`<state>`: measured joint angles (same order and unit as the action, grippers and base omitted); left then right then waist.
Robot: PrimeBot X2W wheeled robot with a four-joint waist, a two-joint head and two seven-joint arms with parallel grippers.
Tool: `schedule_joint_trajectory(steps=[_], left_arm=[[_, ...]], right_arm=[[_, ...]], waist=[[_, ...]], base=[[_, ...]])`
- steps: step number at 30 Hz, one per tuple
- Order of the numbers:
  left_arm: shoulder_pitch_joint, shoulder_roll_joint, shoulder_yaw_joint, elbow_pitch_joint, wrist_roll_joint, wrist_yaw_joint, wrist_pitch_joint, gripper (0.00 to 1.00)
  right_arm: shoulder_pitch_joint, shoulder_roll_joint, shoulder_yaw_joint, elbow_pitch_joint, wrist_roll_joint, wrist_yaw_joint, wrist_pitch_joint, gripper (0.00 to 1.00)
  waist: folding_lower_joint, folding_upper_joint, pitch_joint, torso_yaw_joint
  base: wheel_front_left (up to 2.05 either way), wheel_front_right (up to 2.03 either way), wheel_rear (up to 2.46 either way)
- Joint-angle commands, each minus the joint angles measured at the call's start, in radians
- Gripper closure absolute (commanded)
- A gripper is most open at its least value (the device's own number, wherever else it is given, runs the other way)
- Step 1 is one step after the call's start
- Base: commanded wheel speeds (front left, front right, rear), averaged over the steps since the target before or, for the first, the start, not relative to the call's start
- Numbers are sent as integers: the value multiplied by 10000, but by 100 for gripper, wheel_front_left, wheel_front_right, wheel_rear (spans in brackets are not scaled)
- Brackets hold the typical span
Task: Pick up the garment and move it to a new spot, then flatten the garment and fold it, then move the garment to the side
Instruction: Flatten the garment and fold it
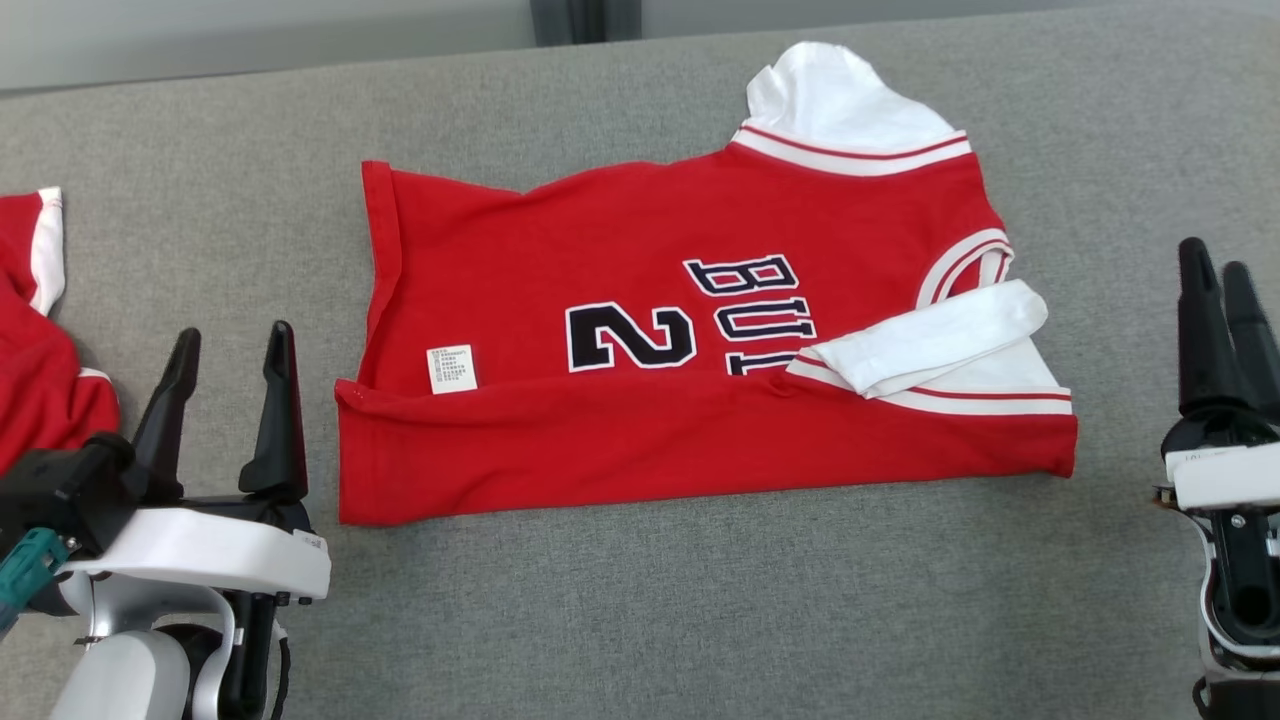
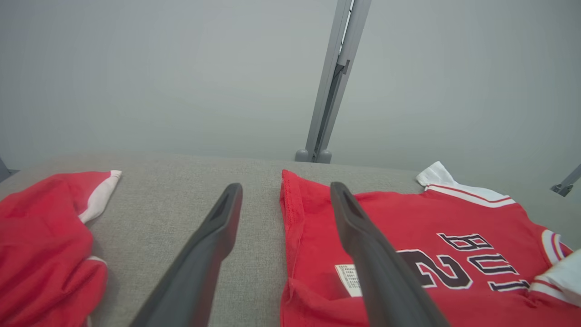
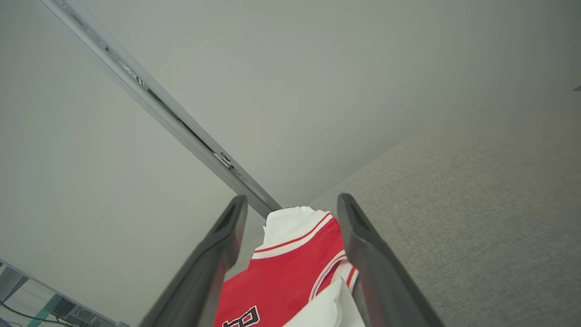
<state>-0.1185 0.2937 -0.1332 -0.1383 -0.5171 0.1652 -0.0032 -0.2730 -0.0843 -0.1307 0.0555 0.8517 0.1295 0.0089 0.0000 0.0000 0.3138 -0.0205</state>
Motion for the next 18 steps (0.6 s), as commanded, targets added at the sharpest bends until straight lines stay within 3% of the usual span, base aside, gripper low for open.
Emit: schedule_joint_trajectory(steps=[1,9,18], left_arm=[[-24,4,37,-81,248,129,-300,0],[151,-8,-337,71,1065,299,-1147,0],[944,-66,-805,731,1427,584,-1083,0]], right_arm=[[233,-90,46,-333,-649,23,-384,0],[1035,-442,887,-827,-3969,23,-1231,0],[2090,-483,1456,18,-5908,17,-1338,0]], waist=[[0,0,-179,-58],[0,0,-863,-154],[0,0,-1645,-174]], base=[[0,0,0],[0,0,0],[0,0,0]])
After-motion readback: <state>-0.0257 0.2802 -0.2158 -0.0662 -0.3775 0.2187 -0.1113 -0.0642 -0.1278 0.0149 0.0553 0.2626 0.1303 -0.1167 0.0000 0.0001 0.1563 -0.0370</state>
